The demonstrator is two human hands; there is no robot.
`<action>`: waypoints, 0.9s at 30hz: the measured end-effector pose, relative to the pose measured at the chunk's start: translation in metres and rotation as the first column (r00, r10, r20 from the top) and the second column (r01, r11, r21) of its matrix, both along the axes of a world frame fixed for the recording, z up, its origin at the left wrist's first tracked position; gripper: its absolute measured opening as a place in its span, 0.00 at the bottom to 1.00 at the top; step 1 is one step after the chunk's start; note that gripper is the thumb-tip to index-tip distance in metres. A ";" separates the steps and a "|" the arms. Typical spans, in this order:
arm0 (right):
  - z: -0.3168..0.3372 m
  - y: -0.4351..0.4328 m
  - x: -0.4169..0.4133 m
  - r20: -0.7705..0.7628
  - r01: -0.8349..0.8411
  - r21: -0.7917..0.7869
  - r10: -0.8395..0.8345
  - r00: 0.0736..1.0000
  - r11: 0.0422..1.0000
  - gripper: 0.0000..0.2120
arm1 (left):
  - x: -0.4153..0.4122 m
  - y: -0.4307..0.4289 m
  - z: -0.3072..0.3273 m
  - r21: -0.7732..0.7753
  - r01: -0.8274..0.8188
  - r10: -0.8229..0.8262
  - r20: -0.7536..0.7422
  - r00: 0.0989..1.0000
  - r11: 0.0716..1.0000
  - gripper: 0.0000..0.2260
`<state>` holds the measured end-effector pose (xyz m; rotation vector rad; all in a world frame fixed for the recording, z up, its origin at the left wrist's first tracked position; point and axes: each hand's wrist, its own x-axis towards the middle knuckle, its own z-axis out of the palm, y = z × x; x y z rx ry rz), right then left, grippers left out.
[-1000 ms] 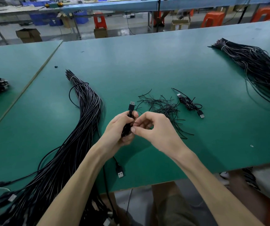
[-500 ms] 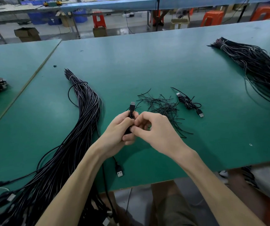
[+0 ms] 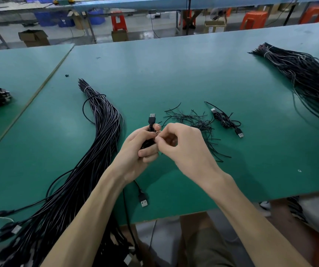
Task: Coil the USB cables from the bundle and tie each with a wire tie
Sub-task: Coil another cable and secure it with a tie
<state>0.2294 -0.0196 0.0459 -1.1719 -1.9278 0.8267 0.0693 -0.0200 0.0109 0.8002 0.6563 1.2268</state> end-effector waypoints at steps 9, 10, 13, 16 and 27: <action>0.014 0.007 0.003 0.199 -0.042 -0.137 0.069 0.978 0.990 0.10 | 0.003 -0.001 -0.001 0.048 0.020 -0.010 -0.203 0.979 0.999 0.07; 0.015 0.009 0.005 0.219 -0.046 -0.168 0.083 0.972 0.985 0.11 | 0.004 -0.002 -0.001 0.051 0.027 -0.014 -0.239 0.971 0.998 0.08; 0.014 0.014 0.008 0.228 -0.066 -0.218 0.117 0.967 0.974 0.11 | 0.007 -0.002 -0.002 0.068 0.030 -0.006 -0.334 0.942 0.997 0.07; 0.006 0.012 0.008 0.162 -0.075 -0.226 0.113 0.980 0.971 0.09 | 0.008 -0.002 -0.003 0.080 -0.003 0.034 -0.398 0.917 0.997 0.06; -0.015 0.003 0.006 -0.136 -0.042 -0.172 0.018 0.990 0.984 0.10 | 0.005 0.003 -0.003 0.023 -0.035 0.040 -0.272 0.961 0.999 0.08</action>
